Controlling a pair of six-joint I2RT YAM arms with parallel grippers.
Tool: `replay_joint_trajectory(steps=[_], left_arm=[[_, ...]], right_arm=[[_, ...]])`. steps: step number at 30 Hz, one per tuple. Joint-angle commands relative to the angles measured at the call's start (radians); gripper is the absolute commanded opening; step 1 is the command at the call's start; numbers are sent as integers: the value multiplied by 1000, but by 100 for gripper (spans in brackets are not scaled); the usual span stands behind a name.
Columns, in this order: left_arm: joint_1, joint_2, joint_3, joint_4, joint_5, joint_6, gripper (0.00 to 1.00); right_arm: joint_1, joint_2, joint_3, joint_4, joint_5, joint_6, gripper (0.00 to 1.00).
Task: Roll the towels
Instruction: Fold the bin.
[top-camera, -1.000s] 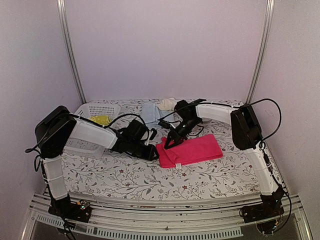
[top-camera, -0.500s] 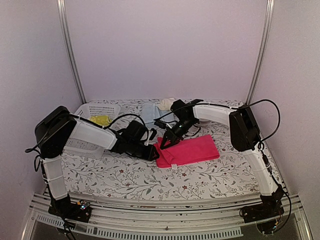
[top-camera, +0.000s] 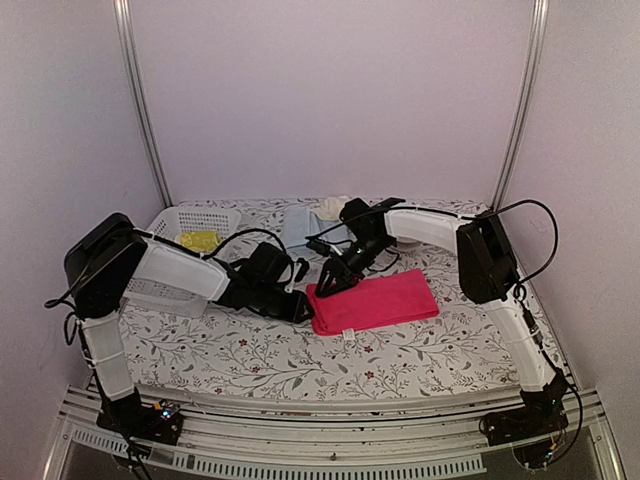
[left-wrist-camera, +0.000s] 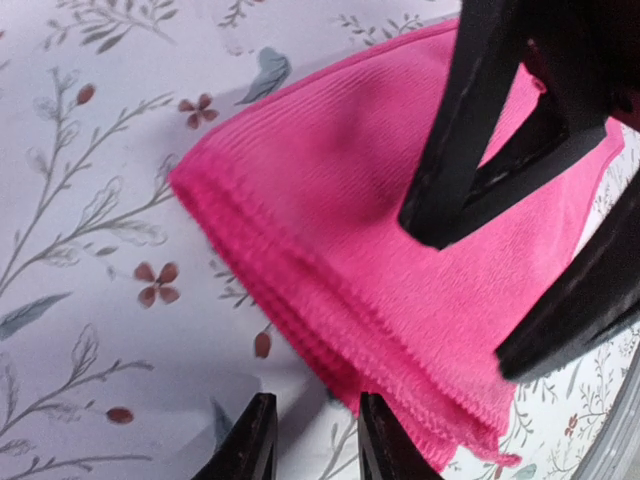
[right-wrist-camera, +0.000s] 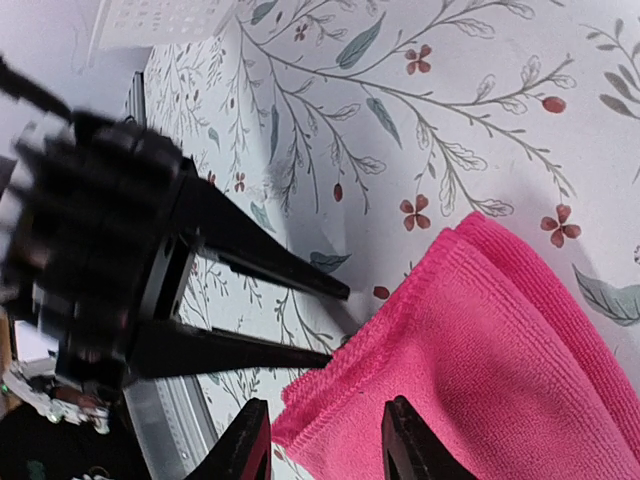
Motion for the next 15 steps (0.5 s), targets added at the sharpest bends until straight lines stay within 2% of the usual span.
replay_joint_trajectory(steps=[1, 5, 9, 13, 15], left_arm=[[-3, -108, -49, -106, -96, -9, 32], [-4, -203, -56, -137, -165, -13, 32], [-11, -200, 18, -166, -122, 14, 34], [-27, -154, 136, -254, -122, -20, 35], [-26, -135, 175, -346, -144, -96, 36]], right_arm=[[-8, -50, 4, -67, 3, -79, 41], [-72, -191, -68, -66, 10, -141, 43], [-159, -330, -124, -20, 96, -203, 42], [-236, -503, -179, 78, 311, -221, 43], [-274, -610, -287, 202, 437, -203, 48]])
